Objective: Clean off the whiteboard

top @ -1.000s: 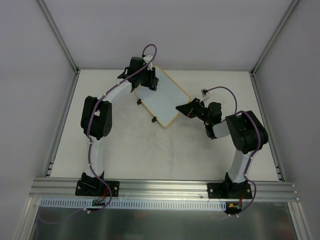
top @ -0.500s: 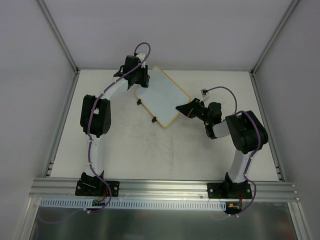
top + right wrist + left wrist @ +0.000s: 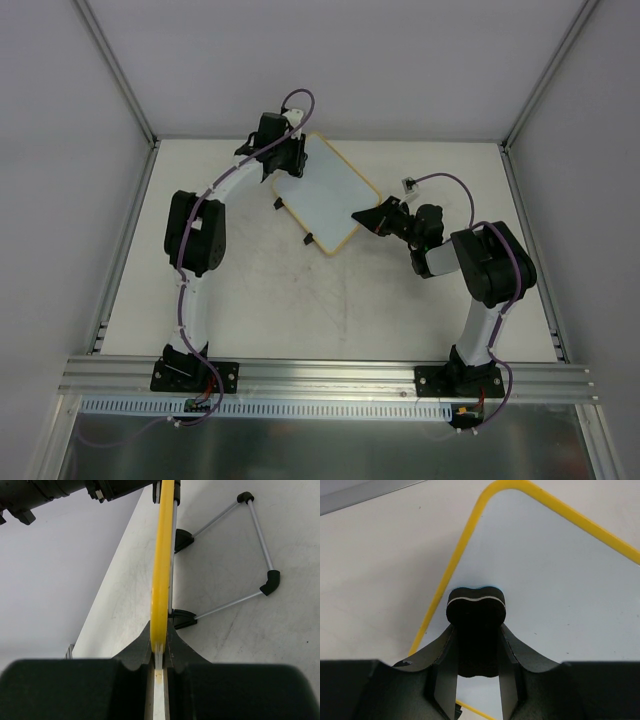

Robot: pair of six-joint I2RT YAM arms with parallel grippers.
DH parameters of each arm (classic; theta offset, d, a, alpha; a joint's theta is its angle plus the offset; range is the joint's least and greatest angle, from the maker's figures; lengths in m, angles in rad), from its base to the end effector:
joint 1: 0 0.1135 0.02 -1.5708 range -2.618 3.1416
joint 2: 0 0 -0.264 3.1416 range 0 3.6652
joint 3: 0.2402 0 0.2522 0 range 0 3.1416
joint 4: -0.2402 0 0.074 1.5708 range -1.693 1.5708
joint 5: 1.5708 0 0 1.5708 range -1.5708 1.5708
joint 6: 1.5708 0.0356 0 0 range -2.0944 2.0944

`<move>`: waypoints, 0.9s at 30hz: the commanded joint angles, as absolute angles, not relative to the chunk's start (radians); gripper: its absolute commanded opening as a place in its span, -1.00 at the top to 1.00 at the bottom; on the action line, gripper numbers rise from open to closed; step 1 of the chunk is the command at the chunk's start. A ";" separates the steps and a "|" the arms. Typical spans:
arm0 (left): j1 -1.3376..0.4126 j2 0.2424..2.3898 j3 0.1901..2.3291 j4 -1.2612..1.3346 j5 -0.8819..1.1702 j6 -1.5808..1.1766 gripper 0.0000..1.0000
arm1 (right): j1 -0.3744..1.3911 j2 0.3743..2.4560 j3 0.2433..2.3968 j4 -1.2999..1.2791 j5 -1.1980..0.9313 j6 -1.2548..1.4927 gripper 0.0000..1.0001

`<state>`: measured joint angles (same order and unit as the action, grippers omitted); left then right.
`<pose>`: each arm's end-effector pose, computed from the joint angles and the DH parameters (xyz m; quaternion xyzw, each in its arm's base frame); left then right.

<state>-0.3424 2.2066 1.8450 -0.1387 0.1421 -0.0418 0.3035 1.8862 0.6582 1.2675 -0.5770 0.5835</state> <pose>0.4909 -0.1803 0.2430 0.1643 0.8429 -0.1571 0.4878 0.3229 0.1215 0.1580 -0.1104 0.6865 0.4747 0.5397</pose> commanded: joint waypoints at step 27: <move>-0.545 2.048 1.559 -0.160 0.643 0.133 1.00 | 0.322 1.855 0.693 1.508 -0.644 0.583 1.00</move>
